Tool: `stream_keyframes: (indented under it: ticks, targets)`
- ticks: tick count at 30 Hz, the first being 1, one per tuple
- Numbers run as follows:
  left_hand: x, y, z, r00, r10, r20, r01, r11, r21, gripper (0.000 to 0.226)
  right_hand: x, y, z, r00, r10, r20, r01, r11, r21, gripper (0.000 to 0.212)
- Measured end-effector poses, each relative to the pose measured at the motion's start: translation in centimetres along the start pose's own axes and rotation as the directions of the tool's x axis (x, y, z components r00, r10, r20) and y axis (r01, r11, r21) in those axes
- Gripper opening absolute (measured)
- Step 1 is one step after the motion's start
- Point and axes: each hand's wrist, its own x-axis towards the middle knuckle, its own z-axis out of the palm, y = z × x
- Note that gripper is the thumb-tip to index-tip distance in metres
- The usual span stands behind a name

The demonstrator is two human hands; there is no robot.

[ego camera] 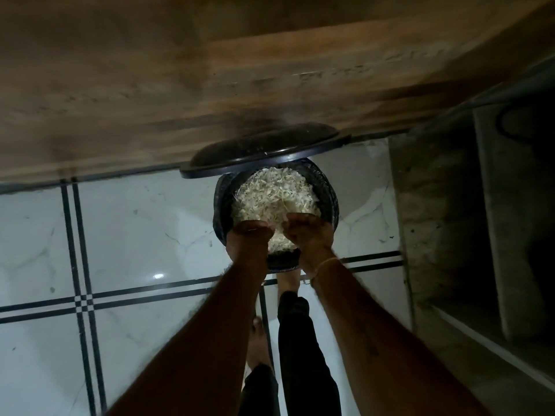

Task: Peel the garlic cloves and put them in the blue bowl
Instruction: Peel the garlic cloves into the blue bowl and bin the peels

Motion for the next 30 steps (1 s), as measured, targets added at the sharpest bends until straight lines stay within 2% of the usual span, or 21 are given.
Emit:
stream_keyframes:
  ticks: [5, 8, 9, 10, 12, 15, 18, 20, 21, 23, 24, 27, 30]
  targets:
    - [-0.5, 1.0, -0.1, 0.999, 0.024, 0.034, -0.026, 0.999, 0.044, 0.021, -1.0, -0.1, 0.2, 0.984, -0.18, -0.013, 0.176, 0.974, -0.145, 0.017]
    - [-0.8, 1.5, -0.1, 0.997, -0.017, 0.08, 0.012, 0.997, 0.07, 0.009, -1.4, 0.2, 0.2, 0.955, -0.295, 0.027, 0.295, 0.943, -0.152, 0.039]
    - [-0.6, 1.3, -0.2, 0.997, -0.018, 0.074, 0.013, 0.997, 0.076, 0.013, -1.7, 0.3, 0.1, 0.948, -0.317, 0.03, 0.317, 0.931, -0.182, 0.046]
    - [-0.6, 1.3, -0.3, 0.998, -0.025, 0.058, 0.021, 0.997, 0.077, 0.016, -2.1, 0.4, -0.2, 0.938, -0.345, 0.04, 0.345, 0.911, -0.226, 0.046]
    - [-1.0, 1.5, -0.7, 1.0, -0.025, 0.013, 0.024, 0.998, 0.054, 0.01, -2.6, 0.4, -0.9, 0.924, -0.38, 0.034, 0.377, 0.894, -0.241, 0.033]
    - [-1.7, 1.6, -1.0, 0.999, 0.028, -0.022, -0.026, 0.997, 0.073, 0.022, -2.9, 0.5, -1.7, 0.927, -0.374, 0.03, 0.374, 0.913, -0.161, 0.022]
    - [-2.5, 2.1, -0.7, 0.998, 0.052, 0.037, -0.052, 0.999, 0.006, 0.019, -3.9, 0.4, -1.7, 0.915, -0.384, 0.125, 0.4, 0.902, -0.159, 0.032]
    - [-3.4, 2.7, -0.1, 0.994, -0.035, 0.107, 0.044, 0.996, -0.078, 0.01, -5.3, 0.6, -1.4, 0.891, -0.384, 0.242, 0.431, 0.882, -0.192, 0.035]
    - [-4.1, 3.0, 0.2, 0.978, -0.104, 0.182, 0.128, 0.984, -0.125, 0.014, -6.1, 0.7, -1.2, 0.89, -0.33, 0.314, 0.409, 0.883, -0.231, 0.04]
    - [-6.6, 3.9, 0.2, 0.896, -0.209, 0.392, 0.316, 0.92, -0.233, 0.028, -7.1, 1.0, -0.6, 0.895, -0.24, 0.377, 0.367, 0.875, -0.315, 0.044]
    - [-7.9, 4.2, -0.2, 0.869, -0.198, 0.453, 0.34, 0.904, -0.259, 0.033, -7.3, 1.1, -0.7, 0.907, -0.222, 0.358, 0.349, 0.872, -0.343, 0.041]
    - [-10.7, 4.3, -2.1, 0.854, -0.112, 0.507, 0.241, 0.95, -0.196, 0.033, -9.3, -0.7, -2.1, 0.957, -0.166, 0.237, 0.242, 0.907, -0.343, 0.045]
    - [-14.1, 4.7, -4.2, 0.914, -0.033, 0.404, 0.117, 0.976, -0.185, 0.025, -14.1, -2.0, -3.5, 0.926, -0.303, 0.224, 0.362, 0.88, -0.308, 0.043]
